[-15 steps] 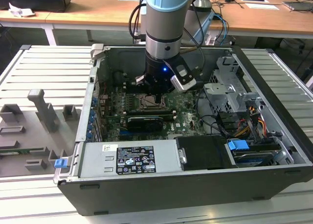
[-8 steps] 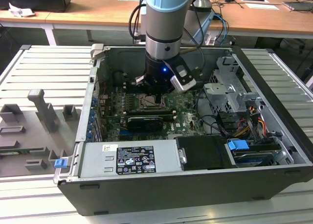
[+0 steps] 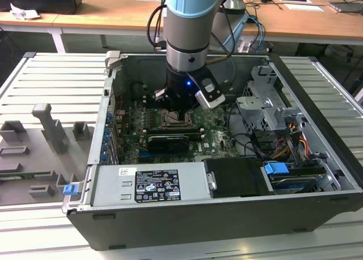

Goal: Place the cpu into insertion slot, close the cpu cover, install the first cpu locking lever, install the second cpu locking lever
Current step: 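Install the second cpu locking lever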

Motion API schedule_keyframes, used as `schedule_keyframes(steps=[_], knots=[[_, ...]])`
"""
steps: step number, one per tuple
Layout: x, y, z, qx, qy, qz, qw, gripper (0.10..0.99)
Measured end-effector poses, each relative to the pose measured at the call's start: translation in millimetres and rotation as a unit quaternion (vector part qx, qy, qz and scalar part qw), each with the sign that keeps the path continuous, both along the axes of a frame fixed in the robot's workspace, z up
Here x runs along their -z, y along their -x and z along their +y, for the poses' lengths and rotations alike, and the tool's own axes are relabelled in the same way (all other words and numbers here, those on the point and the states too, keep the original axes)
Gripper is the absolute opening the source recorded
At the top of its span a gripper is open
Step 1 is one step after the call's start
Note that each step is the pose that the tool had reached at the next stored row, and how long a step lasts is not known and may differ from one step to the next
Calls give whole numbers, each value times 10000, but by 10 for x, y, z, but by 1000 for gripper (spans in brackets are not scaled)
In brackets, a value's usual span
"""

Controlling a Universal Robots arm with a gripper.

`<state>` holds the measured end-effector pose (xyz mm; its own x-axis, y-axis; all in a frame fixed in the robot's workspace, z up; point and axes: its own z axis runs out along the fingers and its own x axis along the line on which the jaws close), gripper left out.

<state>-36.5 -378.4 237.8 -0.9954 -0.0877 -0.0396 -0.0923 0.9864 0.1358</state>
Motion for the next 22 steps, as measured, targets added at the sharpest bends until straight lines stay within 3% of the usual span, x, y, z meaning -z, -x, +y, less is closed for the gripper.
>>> schedule_keyframes(steps=[2,5,6,7,8,15,22], knots=[[17,56,-4,0,-7,-1,10000,106],[129,67,-5,0,-13,0,10000,106],[145,86,-6,0,-46,1,10000,106],[147,101,-22,0,-110,0,9999,106],[148,111,-30,0,-131,0,9999,106],[153,224,-58,0,-224,0,9997,106],[162,291,-161,0,-385,0,9993,106]])
